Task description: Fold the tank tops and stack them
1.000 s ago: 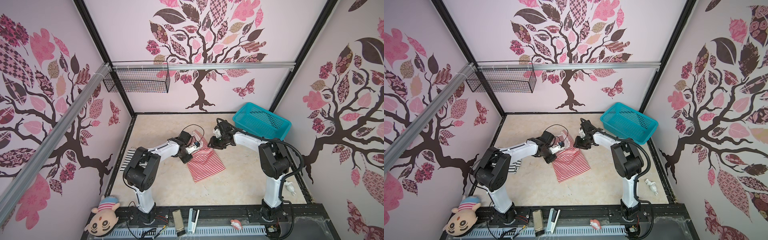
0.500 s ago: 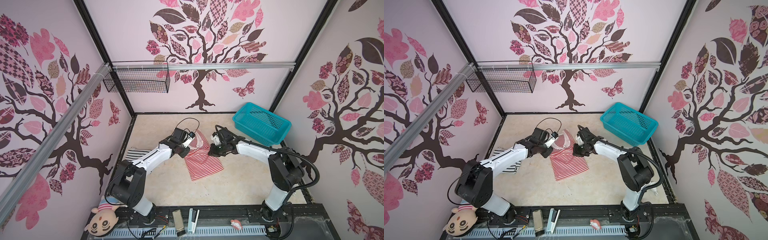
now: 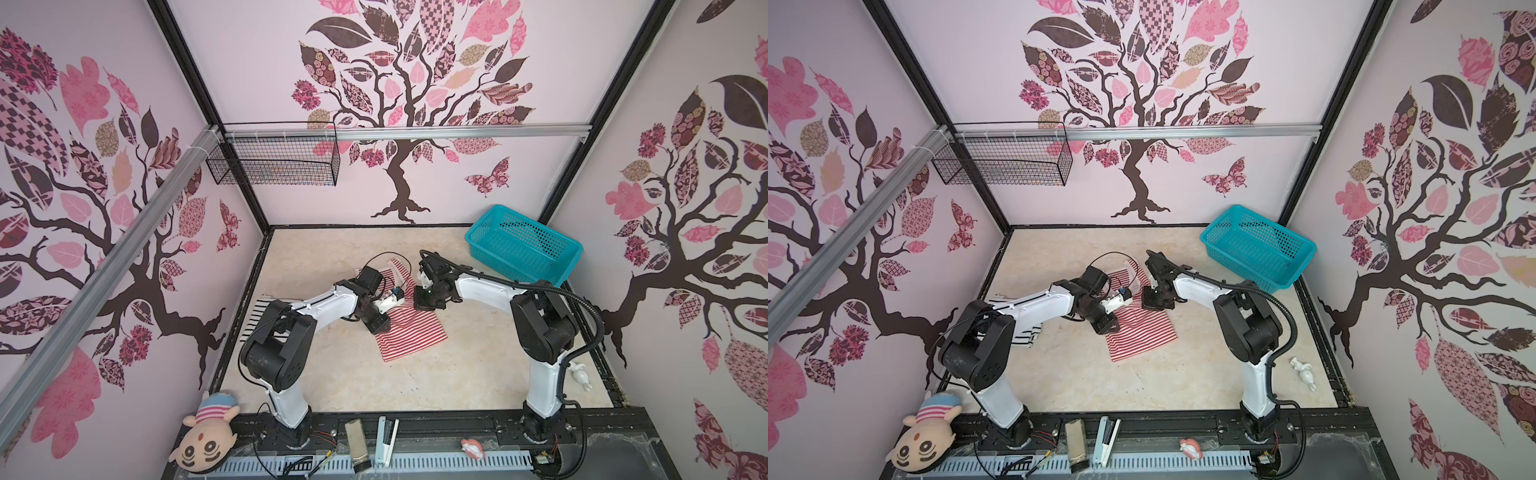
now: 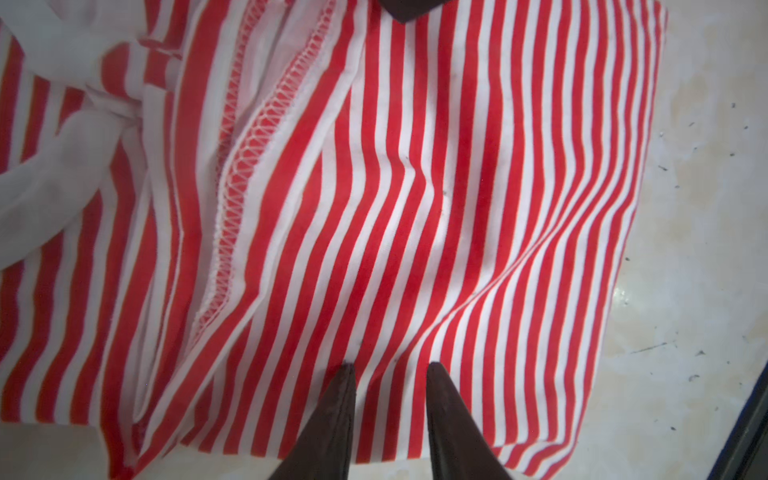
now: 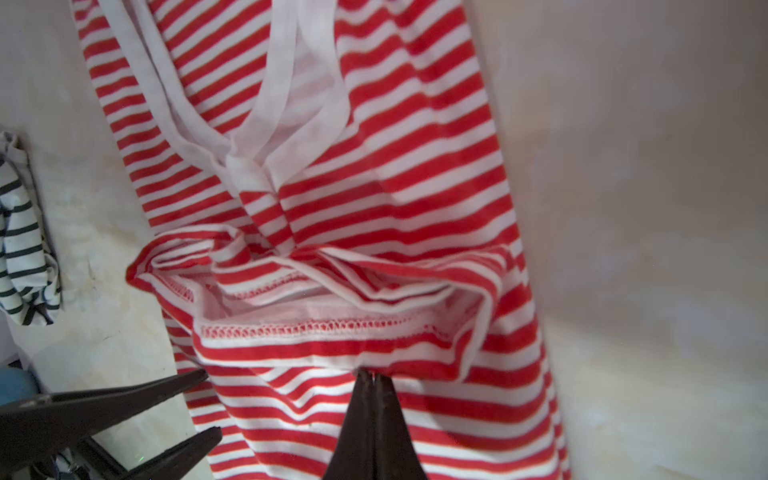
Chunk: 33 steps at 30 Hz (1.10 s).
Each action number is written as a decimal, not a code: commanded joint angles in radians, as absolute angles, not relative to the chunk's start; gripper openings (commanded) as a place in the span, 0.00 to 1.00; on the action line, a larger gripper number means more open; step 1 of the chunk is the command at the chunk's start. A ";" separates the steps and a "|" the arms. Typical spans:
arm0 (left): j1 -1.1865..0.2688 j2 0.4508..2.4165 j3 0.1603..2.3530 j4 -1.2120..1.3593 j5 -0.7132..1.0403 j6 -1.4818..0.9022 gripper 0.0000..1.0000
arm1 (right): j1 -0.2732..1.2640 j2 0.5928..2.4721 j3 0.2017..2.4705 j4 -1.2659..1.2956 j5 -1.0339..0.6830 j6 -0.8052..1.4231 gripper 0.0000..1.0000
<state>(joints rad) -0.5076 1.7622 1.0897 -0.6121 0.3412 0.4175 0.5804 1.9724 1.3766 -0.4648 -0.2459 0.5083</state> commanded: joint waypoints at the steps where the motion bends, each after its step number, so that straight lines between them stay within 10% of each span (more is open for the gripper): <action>1: -0.508 1.788 1.147 -0.579 0.310 0.413 0.33 | 0.586 2.021 1.456 -0.552 -0.170 0.486 0.00; 20: -0.488 1.850 1.189 -0.446 0.032 0.316 0.35 | 0.528 2.229 1.767 -0.647 -0.159 0.460 0.01; 33: -0.466 1.882 1.227 -0.420 -0.061 0.282 0.36 | 0.623 1.911 1.521 -0.522 -0.188 0.506 0.06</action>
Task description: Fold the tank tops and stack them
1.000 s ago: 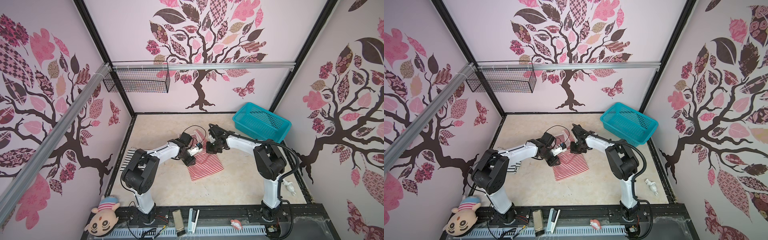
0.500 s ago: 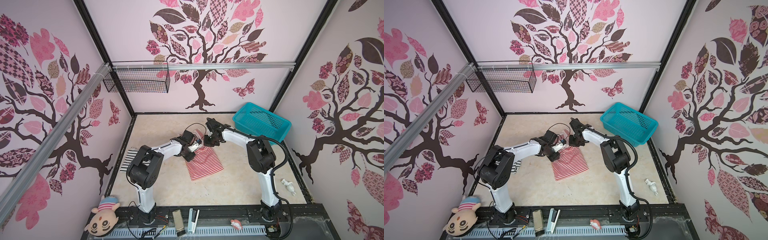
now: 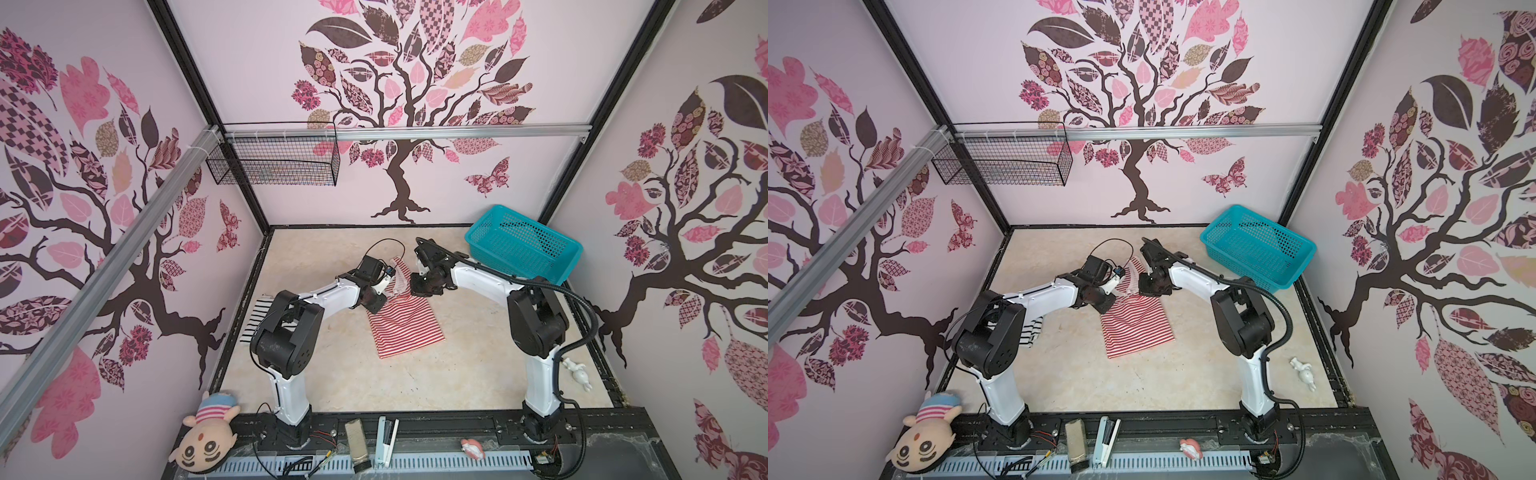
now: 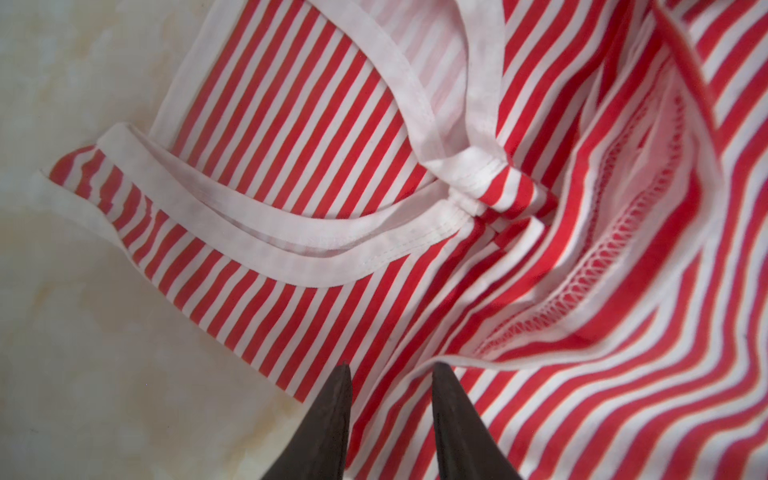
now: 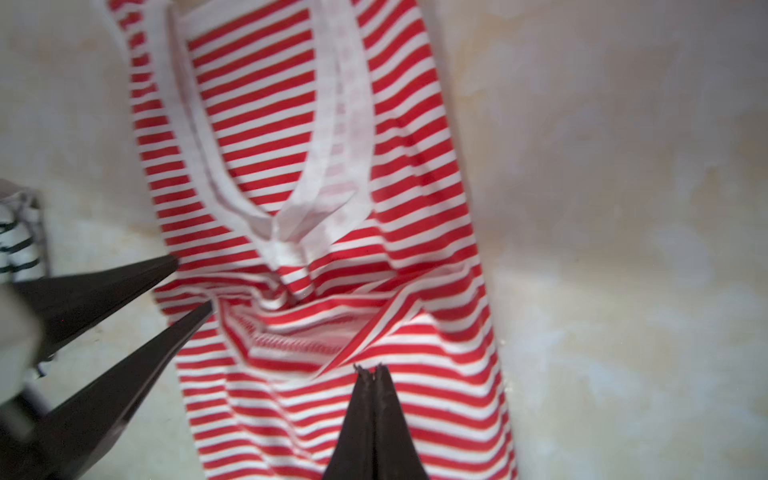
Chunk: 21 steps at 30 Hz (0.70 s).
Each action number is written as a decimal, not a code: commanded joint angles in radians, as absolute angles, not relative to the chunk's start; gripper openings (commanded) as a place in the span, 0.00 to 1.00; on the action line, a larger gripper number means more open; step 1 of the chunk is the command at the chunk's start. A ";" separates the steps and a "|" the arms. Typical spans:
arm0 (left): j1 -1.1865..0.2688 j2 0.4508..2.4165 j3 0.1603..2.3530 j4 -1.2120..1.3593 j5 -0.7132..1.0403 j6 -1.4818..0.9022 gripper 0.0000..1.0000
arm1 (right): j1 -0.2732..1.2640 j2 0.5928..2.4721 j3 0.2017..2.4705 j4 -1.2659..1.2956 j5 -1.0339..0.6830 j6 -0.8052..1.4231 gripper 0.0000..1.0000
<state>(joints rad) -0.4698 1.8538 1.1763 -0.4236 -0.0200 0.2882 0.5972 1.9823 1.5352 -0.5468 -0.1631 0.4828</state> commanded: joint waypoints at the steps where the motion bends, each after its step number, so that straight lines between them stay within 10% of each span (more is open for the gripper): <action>1: -0.465 1.888 1.227 -0.419 -0.072 0.283 0.36 | 0.630 1.907 1.506 -0.511 -0.205 0.514 0.06; 21: -0.453 1.809 1.098 -0.384 -0.091 0.289 0.35 | 0.706 2.079 1.490 -0.395 -0.301 0.604 0.03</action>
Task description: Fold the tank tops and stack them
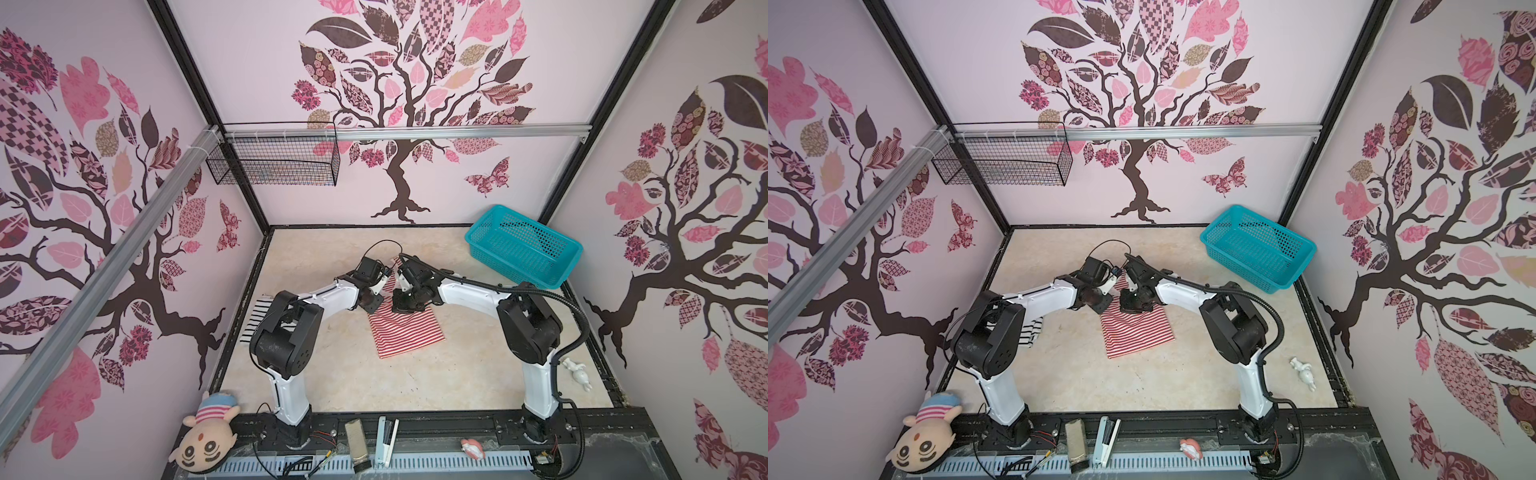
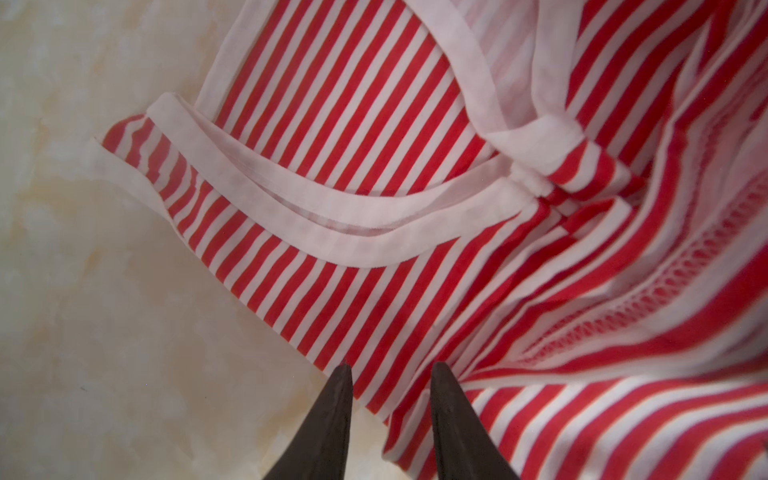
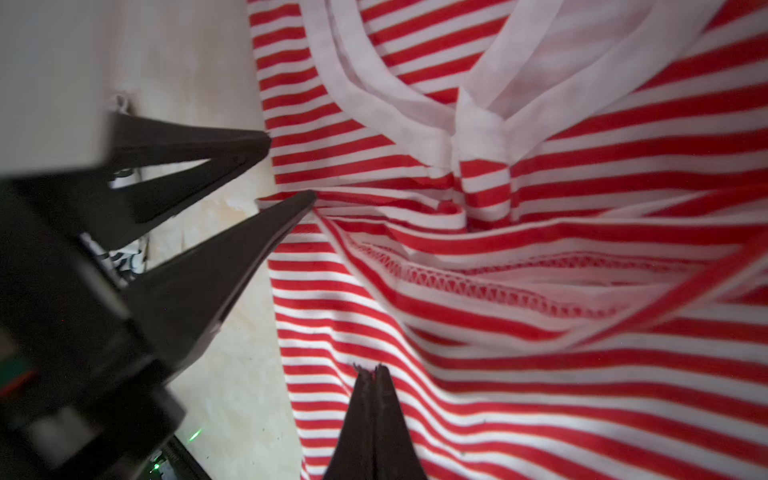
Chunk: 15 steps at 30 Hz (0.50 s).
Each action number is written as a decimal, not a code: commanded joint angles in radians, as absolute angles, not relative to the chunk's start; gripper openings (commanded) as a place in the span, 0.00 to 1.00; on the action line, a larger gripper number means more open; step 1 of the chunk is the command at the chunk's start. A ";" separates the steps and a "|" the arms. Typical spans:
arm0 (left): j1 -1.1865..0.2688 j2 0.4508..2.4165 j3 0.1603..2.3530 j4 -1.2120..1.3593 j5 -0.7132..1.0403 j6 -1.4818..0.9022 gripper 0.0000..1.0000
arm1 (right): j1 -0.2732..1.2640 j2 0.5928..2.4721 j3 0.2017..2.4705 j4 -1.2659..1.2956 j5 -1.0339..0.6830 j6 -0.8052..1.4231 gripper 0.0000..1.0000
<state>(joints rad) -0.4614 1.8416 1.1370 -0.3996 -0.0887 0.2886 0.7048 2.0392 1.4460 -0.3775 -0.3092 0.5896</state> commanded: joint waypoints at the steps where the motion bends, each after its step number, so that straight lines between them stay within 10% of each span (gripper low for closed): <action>1: -0.453 1.802 1.089 -0.379 -0.092 0.289 0.35 | 0.706 2.082 1.491 -0.393 -0.298 0.605 0.03; 15: -0.446 1.776 1.017 -0.350 -0.092 0.298 0.35 | 0.604 2.220 1.624 -0.377 -0.336 0.594 0.02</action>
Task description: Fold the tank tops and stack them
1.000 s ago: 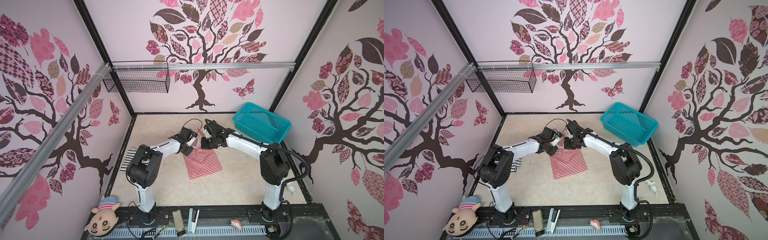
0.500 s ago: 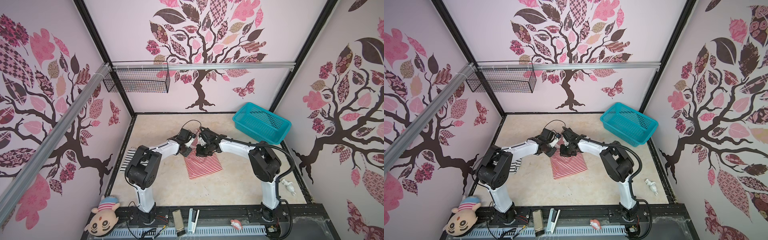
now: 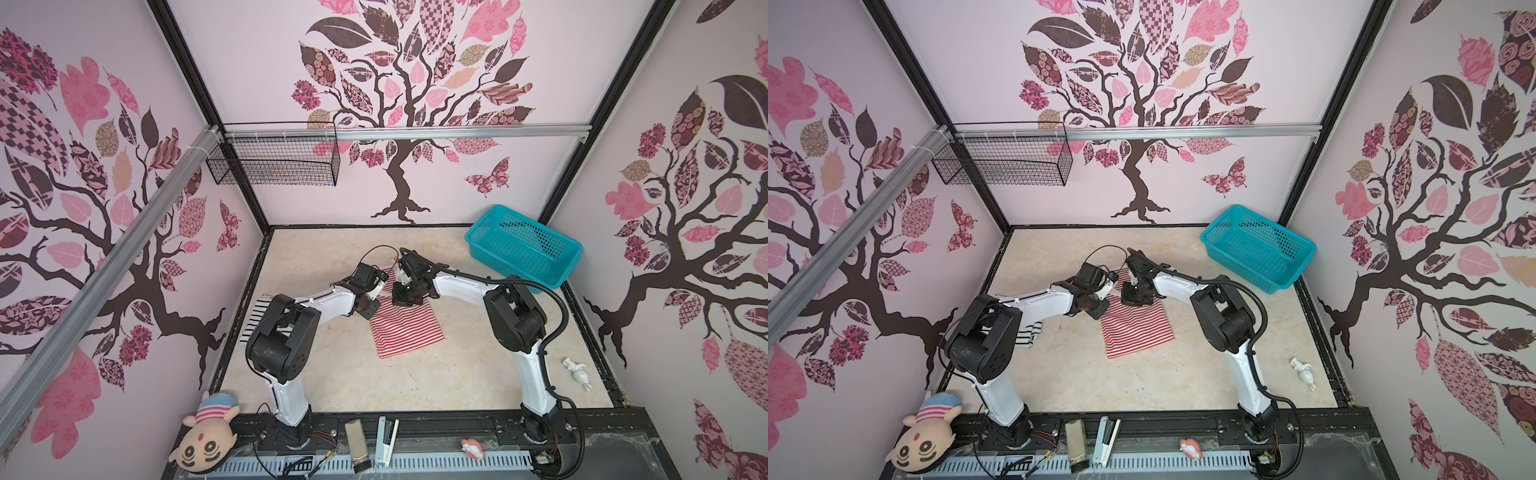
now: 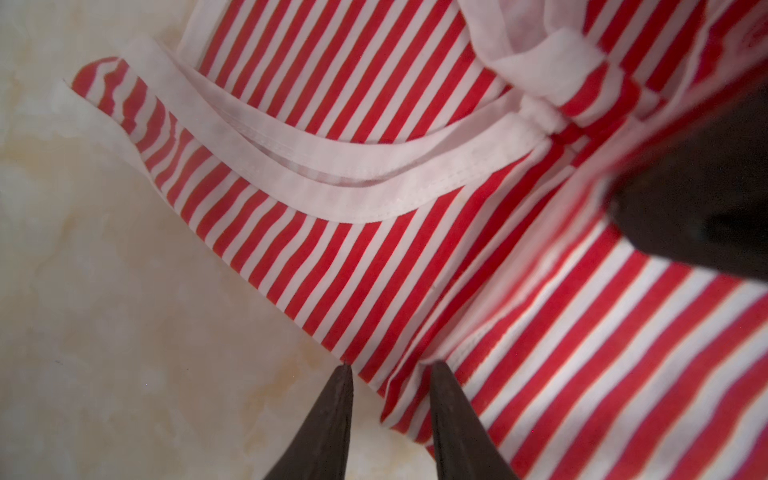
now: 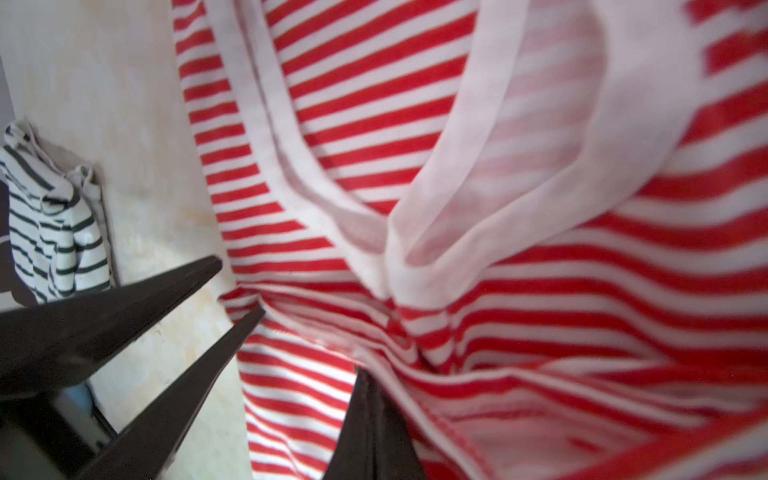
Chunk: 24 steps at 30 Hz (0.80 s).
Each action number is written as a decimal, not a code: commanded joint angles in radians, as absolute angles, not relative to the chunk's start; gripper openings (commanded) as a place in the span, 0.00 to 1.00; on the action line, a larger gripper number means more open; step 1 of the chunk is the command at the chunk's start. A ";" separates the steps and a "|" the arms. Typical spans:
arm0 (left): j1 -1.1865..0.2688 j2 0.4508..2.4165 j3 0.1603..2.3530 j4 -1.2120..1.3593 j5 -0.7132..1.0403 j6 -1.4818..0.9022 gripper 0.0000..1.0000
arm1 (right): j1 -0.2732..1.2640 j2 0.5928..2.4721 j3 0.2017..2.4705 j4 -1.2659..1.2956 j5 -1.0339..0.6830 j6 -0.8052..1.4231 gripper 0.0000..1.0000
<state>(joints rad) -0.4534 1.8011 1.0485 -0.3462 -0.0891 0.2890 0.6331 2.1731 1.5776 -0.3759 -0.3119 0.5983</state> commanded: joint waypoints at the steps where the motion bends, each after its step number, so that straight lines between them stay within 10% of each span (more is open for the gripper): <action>1: -0.446 1.773 1.014 -0.350 -0.095 0.297 0.35 | 0.599 2.227 1.637 -0.374 -0.347 0.591 0.02; 13: -0.445 1.577 1.121 -0.550 0.079 0.285 0.39 | 0.588 1.941 1.435 -0.308 -0.375 0.620 0.06; 24: -0.597 1.563 1.021 -0.649 0.248 0.415 0.36 | 0.599 1.712 1.077 -0.273 -0.310 0.655 0.34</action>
